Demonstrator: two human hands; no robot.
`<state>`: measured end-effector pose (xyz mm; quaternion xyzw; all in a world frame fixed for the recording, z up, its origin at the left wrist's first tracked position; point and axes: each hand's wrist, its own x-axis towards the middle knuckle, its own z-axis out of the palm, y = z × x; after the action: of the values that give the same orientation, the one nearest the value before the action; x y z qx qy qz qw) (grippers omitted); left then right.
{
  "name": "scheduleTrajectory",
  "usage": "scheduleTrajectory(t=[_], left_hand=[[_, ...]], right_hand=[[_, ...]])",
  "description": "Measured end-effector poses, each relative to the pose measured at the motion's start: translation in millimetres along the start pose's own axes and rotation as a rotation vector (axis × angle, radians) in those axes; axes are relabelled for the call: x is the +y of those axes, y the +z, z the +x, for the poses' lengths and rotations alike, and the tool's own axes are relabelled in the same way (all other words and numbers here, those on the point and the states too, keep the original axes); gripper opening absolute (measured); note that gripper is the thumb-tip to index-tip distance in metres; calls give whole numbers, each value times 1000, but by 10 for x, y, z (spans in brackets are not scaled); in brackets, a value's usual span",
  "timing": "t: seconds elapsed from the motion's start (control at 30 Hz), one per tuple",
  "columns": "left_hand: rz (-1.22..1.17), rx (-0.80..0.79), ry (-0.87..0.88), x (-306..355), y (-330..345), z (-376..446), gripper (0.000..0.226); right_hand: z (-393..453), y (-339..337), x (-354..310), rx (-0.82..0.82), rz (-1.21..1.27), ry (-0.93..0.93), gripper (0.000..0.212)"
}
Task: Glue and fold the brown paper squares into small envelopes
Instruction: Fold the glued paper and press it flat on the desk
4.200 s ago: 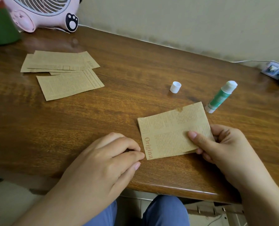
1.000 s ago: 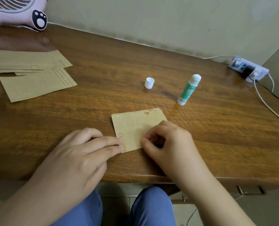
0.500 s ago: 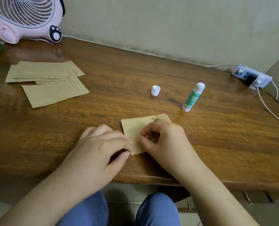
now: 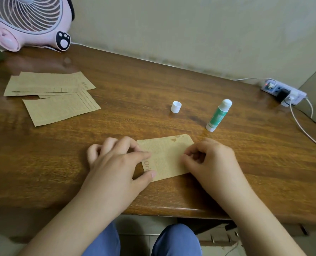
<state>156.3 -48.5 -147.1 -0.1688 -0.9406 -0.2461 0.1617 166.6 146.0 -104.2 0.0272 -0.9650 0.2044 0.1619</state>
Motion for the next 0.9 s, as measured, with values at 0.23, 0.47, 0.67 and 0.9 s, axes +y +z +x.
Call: scheduleTrajectory(t=[0.23, 0.47, 0.67, 0.9], left_hand=[[56, -44, -39, -20, -11, 6, 58], [60, -20, -11, -44, 8, 8, 57], [81, -55, -31, -29, 11, 27, 68], [88, -93, -42, -18, -36, 32, 71]], right_hand=[[82, 268, -326, -151, 107, -109, 4], [84, -41, 171, -94, 3, 111, 3], [197, 91, -158, -67, 21, -94, 3], [245, 331, -232, -102, 46, -221, 13]])
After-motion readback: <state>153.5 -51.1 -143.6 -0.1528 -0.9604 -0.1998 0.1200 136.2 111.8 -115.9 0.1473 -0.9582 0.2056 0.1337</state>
